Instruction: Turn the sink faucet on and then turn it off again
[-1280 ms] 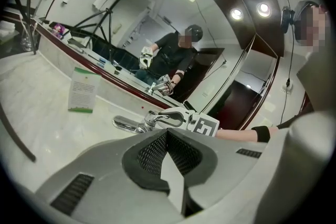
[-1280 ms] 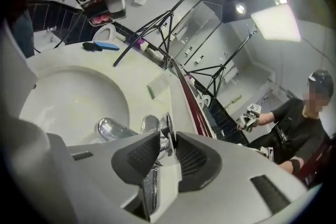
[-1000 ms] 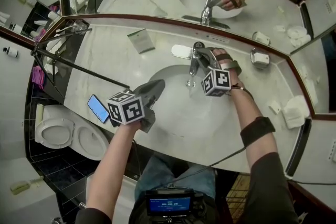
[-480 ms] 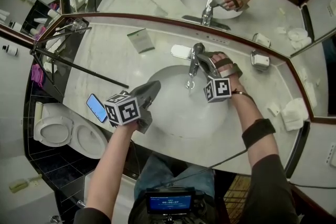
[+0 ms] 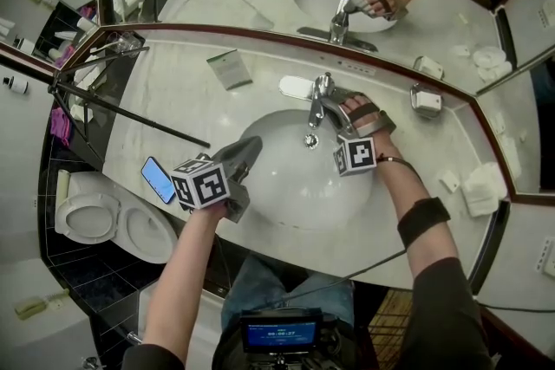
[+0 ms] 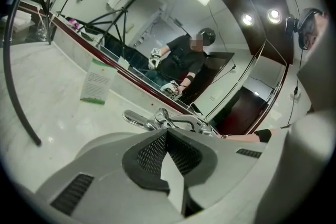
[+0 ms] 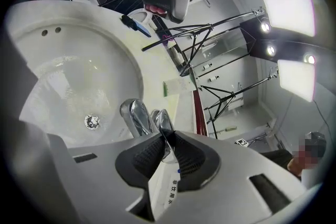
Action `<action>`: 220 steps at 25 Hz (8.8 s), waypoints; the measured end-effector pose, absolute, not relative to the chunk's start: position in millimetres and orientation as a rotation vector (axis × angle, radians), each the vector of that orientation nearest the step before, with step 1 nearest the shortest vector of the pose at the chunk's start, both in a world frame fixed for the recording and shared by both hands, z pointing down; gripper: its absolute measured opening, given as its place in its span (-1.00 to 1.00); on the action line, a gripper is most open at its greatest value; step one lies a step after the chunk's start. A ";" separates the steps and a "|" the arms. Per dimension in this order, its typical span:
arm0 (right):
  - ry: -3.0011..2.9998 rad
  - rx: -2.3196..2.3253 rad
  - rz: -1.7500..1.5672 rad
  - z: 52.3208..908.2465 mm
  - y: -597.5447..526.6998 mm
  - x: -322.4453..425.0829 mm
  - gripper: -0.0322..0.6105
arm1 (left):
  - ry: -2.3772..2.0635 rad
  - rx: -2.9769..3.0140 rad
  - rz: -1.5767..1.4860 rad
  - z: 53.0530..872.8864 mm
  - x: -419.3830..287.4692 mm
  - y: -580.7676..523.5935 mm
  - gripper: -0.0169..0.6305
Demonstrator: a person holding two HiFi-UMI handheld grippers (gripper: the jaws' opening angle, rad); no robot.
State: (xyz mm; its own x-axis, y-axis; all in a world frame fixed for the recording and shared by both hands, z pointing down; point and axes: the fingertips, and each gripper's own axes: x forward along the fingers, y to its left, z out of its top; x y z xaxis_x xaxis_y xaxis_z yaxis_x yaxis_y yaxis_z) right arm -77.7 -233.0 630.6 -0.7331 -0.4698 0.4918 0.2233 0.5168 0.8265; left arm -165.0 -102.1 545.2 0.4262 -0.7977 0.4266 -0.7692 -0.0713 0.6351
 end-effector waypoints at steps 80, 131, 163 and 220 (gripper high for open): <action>-1.834 0.667 -0.566 579.2 -94.8 258.2 -0.85 | -1.326 1.947 -0.072 493.2 -140.8 -29.6 -0.84; -2.335 1.593 1.883 619.0 -217.1 -46.5 -0.34 | -1.187 2.407 0.301 534.0 -201.3 -104.1 -0.02; -1.509 2.042 2.342 638.2 -245.6 -58.0 -0.72 | -1.246 2.354 0.338 563.8 -233.3 -115.0 -0.94; -2.231 1.338 1.409 513.8 -190.4 -130.8 -0.87 | -1.384 2.301 0.208 485.9 -272.0 -84.6 -0.94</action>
State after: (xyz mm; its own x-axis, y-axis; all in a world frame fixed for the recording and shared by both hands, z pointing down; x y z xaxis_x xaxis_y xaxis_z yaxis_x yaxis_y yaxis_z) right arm -130.8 -190.4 513.8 -0.5778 -0.5898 0.5642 -0.7629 0.1447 -0.6301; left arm -272.0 -84.6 485.9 0.4866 -0.8012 0.3483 -0.8682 -0.3991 0.2947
